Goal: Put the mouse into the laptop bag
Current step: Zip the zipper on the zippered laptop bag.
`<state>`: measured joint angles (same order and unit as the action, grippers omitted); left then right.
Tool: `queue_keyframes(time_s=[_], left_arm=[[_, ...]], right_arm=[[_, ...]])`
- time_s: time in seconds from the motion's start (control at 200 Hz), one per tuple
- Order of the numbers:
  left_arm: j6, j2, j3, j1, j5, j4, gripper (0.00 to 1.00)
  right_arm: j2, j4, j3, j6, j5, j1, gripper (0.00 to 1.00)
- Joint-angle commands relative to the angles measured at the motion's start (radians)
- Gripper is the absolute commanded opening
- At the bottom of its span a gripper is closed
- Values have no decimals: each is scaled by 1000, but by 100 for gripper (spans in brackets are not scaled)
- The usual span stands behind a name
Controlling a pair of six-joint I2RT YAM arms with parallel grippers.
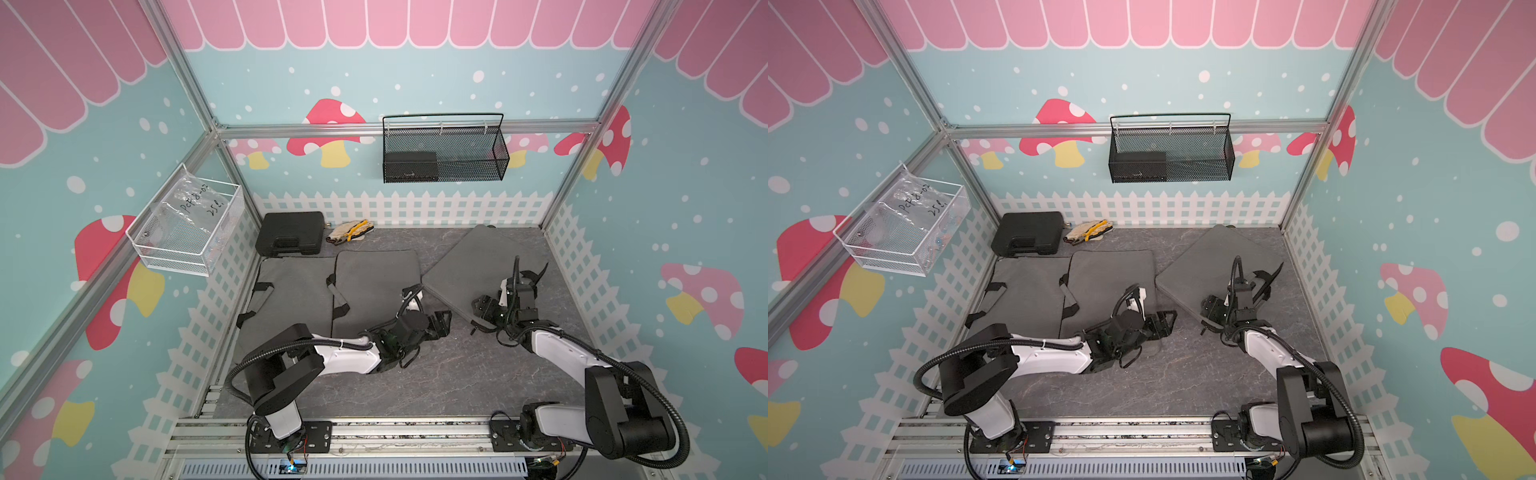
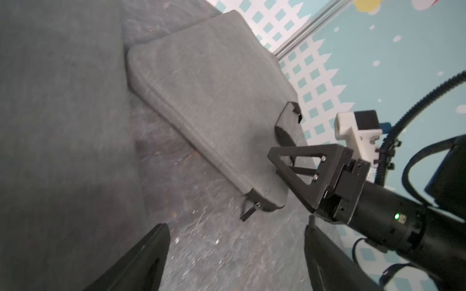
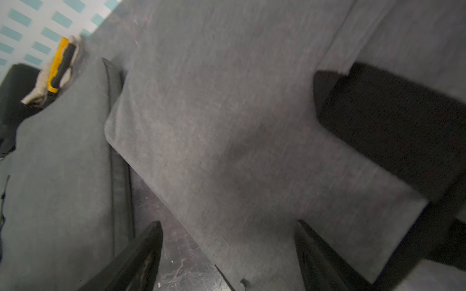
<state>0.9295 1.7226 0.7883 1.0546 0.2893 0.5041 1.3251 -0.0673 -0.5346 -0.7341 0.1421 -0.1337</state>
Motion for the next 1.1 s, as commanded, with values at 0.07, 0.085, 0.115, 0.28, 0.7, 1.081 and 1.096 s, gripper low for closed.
queue_keyframes(time_s=[0.07, 0.085, 0.115, 0.28, 0.7, 1.081, 1.096], left_arm=[[28, 23, -14, 79, 147, 173, 86], [28, 27, -12, 78, 145, 171, 86], [29, 32, -8, 78, 140, 166, 86], [37, 45, 33, 79, 146, 86, 86], [22, 0, 62, 74, 173, -23, 86], [35, -151, -34, 48, 197, -88, 86], [36, -156, -39, 46, 196, -88, 86]], right_arm=[[60, -88, 19, -14, -32, -19, 83], [68, -91, 19, -14, -30, -20, 83], [84, -101, 17, -14, -25, -22, 83], [143, -103, -17, -16, -29, -59, 81], [-124, 200, -38, -68, -282, -202, 82], [-128, 308, 33, -265, -481, -477, 73], [-117, 308, 30, -271, -487, -481, 73]])
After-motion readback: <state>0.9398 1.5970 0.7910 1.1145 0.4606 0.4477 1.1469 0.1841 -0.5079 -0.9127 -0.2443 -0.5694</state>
